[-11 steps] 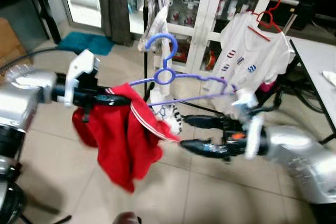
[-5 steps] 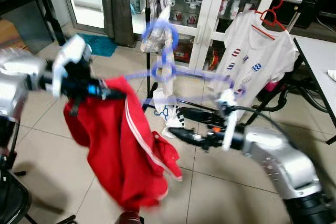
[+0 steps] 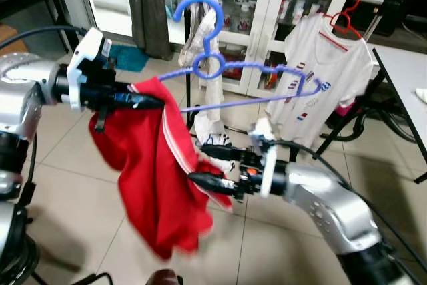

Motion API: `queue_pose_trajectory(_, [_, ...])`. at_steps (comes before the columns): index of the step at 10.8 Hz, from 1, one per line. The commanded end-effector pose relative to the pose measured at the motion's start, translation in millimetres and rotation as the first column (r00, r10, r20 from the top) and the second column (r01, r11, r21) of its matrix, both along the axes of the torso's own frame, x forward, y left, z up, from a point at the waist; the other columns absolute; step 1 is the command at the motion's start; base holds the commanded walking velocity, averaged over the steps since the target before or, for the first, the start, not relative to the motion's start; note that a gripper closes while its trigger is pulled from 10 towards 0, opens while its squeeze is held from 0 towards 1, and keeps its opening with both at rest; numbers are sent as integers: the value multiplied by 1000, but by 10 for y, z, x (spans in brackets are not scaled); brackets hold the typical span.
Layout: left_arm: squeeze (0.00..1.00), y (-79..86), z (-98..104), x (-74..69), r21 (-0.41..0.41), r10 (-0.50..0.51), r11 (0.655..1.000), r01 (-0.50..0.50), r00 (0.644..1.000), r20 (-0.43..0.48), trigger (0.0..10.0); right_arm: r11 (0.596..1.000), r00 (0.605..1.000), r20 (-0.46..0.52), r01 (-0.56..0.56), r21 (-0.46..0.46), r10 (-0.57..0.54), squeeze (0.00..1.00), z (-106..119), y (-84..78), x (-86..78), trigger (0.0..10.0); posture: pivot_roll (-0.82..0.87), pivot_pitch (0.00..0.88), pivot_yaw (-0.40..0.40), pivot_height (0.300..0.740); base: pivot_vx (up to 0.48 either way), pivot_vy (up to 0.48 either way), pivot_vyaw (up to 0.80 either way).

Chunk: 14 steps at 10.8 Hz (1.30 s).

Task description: Hang hanger

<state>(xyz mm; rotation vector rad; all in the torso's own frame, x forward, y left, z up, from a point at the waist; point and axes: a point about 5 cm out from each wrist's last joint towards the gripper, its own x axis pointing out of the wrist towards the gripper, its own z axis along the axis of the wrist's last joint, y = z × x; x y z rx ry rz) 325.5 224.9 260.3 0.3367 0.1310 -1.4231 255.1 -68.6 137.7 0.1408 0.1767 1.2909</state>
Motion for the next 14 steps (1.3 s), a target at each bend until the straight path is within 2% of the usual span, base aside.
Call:
queue_pose_trajectory(1, [0,-21,175,16,-23,-16,1000,18,998,61,0,1000,1000,20,-8,-14,9,0,9,29,32,10000,61,0,-15,740,0,0,0])
queue_pose_trajectory(4, [0,-96,235,16,-29,-49,998,51,996,69,0,1000,1000,4,9,9,-9,0,-24,163,194,10000,75,0,-21,740,0,0,0])
queue_pose_trajectory(6, [0,-153,276,22,-30,-56,998,59,995,83,0,999,1000,-11,-11,41,12,0,-39,209,205,10000,78,0,-22,740,0,0,0])
queue_pose_trajectory(8, [0,-210,345,43,-49,-49,997,55,993,111,0,999,1000,-16,-27,31,27,0,-102,227,172,10000,81,0,-16,740,0,0,0])
queue_pose_trajectory(9, [0,-229,380,54,-60,-44,997,52,991,123,0,999,999,-21,-29,35,30,0,-123,238,159,6314,80,0,-11,740,0,0,0])
queue_pose_trajectory(10, [0,-240,416,70,-75,-31,996,42,990,140,0,999,999,-25,-29,36,30,0,-135,238,152,3529,80,0,-11,740,0,0,0])
queue_pose_trajectory(11, [0,-247,453,82,-88,-21,996,34,988,154,0,999,999,-28,-30,34,31,0,-153,234,145,2078,80,0,-6,740,0,0,0])
queue_pose_trajectory(12, [0,-244,511,100,-98,-2,995,19,985,175,0,999,999,-33,-38,31,39,0,-177,227,126,0,82,0,-4,740,0,0,0])
queue_pose_trajectory(14, [0,-209,573,120,-108,31,994,-9,980,197,0,998,997,-49,-55,28,57,0,-218,199,85,0,83,0,-4,740,0,0,0])
